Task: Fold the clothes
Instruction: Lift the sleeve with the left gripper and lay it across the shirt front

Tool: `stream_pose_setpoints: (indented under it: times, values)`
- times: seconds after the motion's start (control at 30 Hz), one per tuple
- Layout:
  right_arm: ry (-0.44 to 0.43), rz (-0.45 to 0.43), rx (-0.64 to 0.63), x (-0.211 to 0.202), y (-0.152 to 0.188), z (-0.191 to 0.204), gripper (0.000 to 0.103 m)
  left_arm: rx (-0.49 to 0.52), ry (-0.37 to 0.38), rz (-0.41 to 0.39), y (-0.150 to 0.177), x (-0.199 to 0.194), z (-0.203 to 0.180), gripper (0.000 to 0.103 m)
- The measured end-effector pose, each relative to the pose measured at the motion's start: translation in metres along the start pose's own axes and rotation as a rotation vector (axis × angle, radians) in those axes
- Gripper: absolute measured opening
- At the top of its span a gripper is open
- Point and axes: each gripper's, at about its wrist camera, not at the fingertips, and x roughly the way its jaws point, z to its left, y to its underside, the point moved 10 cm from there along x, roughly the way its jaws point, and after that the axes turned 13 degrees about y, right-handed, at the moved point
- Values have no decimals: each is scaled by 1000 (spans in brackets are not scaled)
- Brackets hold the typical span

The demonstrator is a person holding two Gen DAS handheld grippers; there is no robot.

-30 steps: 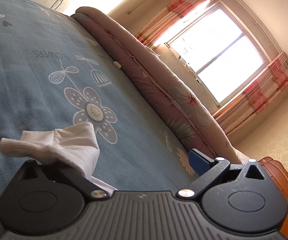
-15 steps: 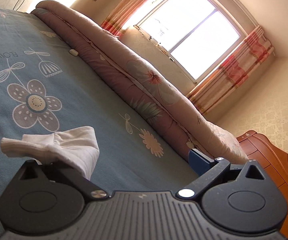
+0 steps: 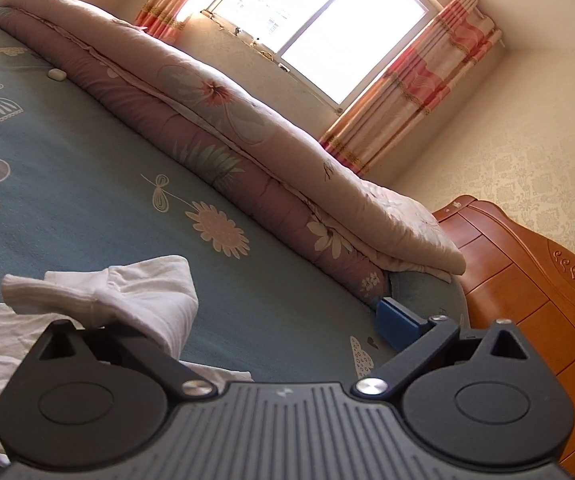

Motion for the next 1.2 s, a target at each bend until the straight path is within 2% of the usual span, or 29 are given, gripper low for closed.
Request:
stream_pose_setpoints:
  times: [0.53, 0.7, 0.93, 1.2]
  values:
    - [23, 19, 55, -3, 36, -67, 103, 49, 61, 196, 94, 85, -54, 99]
    - [27, 16, 74, -2, 40, -72, 103, 78, 106, 248, 116, 105, -76, 99]
    - [24, 8, 114, -3, 40, -74, 103, 154, 176, 366, 159, 123, -106, 99]
    - [28, -1, 128, -3, 40, -75, 103, 207, 167, 466, 196, 126, -108, 99]
